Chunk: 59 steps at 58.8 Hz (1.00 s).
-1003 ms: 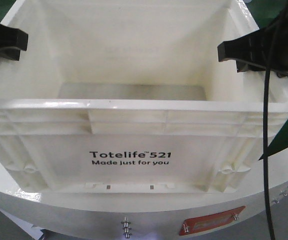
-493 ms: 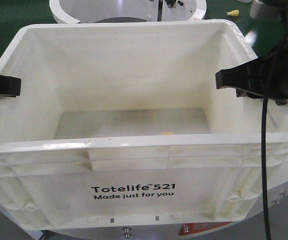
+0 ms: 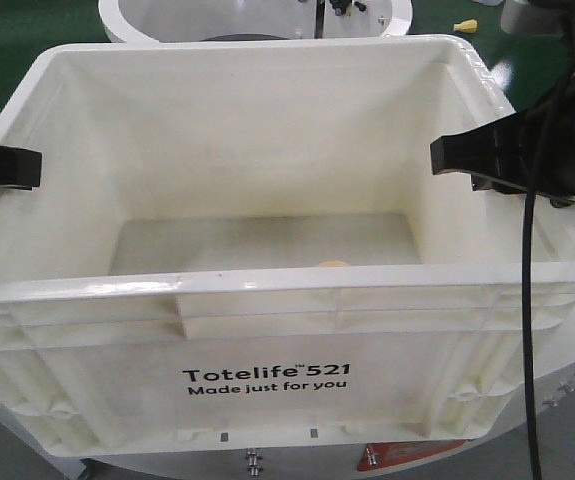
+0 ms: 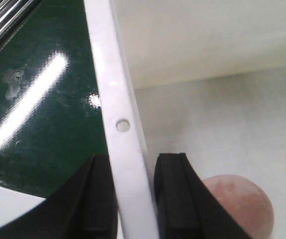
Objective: Place moving items into box and shelve
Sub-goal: 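Hold the tote with both grippers while the base turns away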
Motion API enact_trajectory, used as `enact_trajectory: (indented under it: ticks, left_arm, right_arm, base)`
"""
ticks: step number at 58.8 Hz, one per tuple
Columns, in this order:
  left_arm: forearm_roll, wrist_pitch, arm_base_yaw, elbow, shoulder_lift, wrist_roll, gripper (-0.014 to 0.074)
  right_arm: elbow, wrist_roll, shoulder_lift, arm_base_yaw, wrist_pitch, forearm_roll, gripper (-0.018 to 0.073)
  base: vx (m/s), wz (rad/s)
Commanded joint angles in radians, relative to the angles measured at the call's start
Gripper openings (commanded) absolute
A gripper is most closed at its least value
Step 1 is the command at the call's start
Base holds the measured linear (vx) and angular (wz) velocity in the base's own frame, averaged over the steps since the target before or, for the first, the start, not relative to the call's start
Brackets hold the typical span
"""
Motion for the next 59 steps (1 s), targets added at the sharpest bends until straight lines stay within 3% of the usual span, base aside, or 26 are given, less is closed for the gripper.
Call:
enact_trajectory:
  ticks: [1, 59]
  left_arm:
    - [0.014, -0.111, -0.006, -0.041, -0.032, 0.008, 0.014]
    - [0.014, -0.111, -0.006, -0.041, -0.032, 0.008, 0.014]
  right_arm:
    - [-0.039, -0.008, -0.038, -0.001, -0.089, -0.095, 0.011]
    - [-0.039, -0.008, -0.038, -0.001, -0.089, -0.095, 0.011]
  base:
    - [0.0, 0.0]
    - [0.0, 0.01]
